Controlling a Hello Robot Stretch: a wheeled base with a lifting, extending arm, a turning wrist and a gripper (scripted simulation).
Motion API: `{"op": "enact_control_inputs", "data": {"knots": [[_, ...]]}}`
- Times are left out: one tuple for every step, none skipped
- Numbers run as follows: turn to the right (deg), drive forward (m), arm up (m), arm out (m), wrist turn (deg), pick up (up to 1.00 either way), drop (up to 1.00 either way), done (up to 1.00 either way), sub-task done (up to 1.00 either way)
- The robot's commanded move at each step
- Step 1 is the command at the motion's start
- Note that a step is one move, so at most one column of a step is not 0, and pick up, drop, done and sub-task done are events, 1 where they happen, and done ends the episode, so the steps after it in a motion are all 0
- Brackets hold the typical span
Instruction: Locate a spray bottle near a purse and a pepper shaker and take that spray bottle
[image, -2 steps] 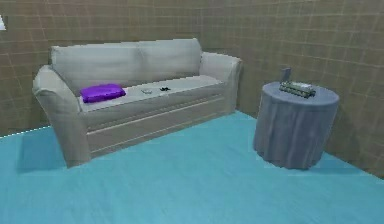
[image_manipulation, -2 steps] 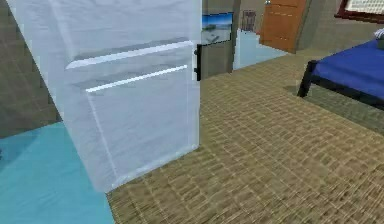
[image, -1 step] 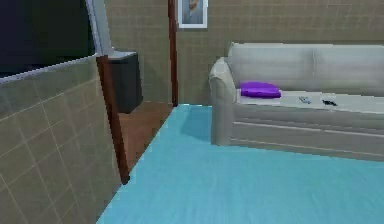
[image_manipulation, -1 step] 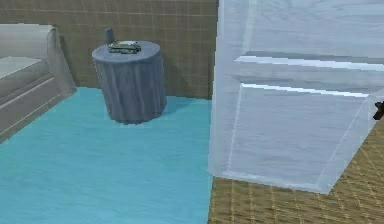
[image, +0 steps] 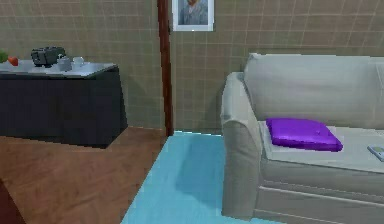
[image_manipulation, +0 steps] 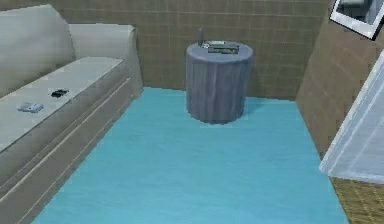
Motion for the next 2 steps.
{"op": "enact_control_inputs", "data": {"knots": [[-6.0,0.0,0.0,0.0,0.0,0.0,0.0,0.0,0.0],[0.0,0.65,0.0,0.0,0.0,0.0,0.0,0.0,0.0]]}}
